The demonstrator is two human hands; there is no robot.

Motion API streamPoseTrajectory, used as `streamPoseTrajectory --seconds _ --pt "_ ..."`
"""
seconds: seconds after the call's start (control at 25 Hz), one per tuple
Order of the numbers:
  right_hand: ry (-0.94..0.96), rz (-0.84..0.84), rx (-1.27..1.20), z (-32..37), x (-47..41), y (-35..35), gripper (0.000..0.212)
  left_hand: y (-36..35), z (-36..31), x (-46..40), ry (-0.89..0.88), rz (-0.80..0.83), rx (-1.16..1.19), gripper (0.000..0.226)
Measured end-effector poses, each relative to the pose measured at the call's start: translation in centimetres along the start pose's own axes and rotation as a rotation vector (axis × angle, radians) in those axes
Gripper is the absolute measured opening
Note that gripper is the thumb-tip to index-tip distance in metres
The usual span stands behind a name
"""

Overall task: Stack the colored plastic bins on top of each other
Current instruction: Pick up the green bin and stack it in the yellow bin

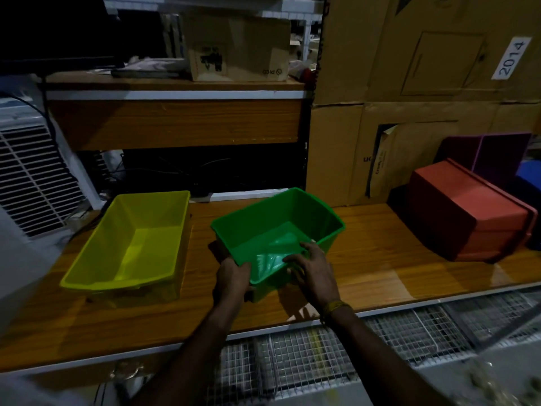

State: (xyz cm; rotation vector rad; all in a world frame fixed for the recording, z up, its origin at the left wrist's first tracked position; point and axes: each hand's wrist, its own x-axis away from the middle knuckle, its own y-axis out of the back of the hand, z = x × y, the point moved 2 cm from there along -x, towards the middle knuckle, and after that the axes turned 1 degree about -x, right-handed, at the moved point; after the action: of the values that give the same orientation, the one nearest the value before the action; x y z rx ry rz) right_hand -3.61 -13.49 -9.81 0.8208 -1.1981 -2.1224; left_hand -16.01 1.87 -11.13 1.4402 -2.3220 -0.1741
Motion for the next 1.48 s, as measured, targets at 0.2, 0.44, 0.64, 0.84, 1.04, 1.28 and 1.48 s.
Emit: streamPoseTrajectory --seconds 0.2,0.44,0.64,0.84,1.04,1.28,1.48 --pt "-0.125 -0.038 0.09 -1.8 -1.1 1.5 0.026 3.2 -1.5 -0.8 -0.145 -0.219 -0.353 0.025" --pt "-0.167 -0.071 -0.024 -0.3 -0.5 0.8 0.026 0.3 -2.0 2.7 -0.334 -0.181 -0.745 0.04" --pt "-0.076 -0.08 -0.035 0.1 -0.3 0.7 0.022 -3.7 -2.0 5.2 -0.542 -0.021 -0.819 0.036" --pt "-0.134 -0.183 0.047 -2.6 1.0 2.0 0.028 -1.9 -2.4 2.6 -0.613 -0.022 -0.528 0.021" --pt "-0.049 -0.206 -0.115 -2.3 2.3 2.0 0.018 -2.3 -2.8 1.6 -0.61 -0.132 -0.665 0.021" --pt "-0.066 -0.328 -0.31 -1.2 1.8 2.5 0.023 -6.8 -1.2 5.7 -0.71 0.118 -0.621 0.036" --pt "-0.126 -0.258 -0.178 -3.5 1.8 2.4 0.02 -4.3 -1.4 4.2 -0.742 0.13 -0.519 0.024"
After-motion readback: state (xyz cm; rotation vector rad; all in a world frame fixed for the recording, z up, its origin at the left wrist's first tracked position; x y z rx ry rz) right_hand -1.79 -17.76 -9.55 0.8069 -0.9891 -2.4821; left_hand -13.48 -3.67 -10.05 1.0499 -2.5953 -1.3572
